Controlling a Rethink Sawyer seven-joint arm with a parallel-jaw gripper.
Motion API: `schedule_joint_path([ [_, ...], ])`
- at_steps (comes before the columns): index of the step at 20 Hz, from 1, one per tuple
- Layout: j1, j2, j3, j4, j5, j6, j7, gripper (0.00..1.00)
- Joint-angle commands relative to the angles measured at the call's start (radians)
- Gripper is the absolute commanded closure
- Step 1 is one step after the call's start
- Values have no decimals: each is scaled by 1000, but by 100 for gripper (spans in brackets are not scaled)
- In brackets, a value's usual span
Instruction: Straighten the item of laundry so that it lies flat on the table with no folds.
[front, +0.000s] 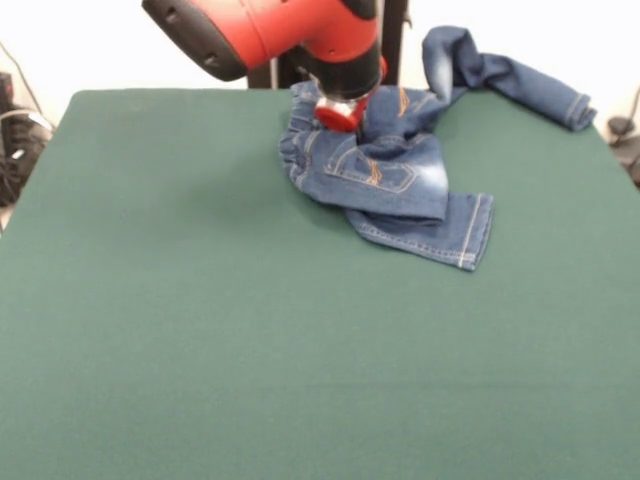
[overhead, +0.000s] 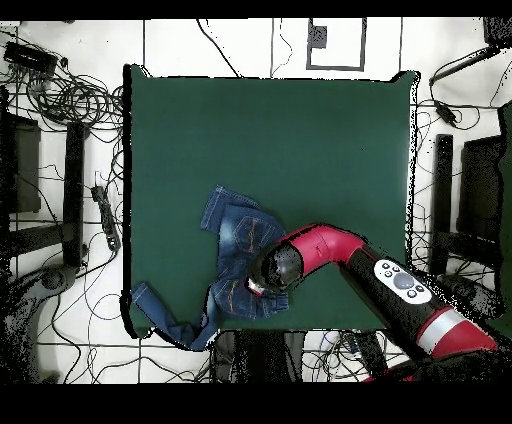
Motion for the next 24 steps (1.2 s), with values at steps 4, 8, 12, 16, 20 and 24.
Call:
schedule_joint_path([
  [4,33,48,81,-327,-142,-63,-401,100],
  [8,34,53,98,-362,-135,-24,-446,100],
  [12,23,41,110,-376,-134,5,-452,100],
  [16,8,6,124,-364,-132,22,-451,100],
  [20,-3,-8,142,-369,-124,28,-482,100],
  [24,-8,19,158,-406,-109,45,-542,100],
])
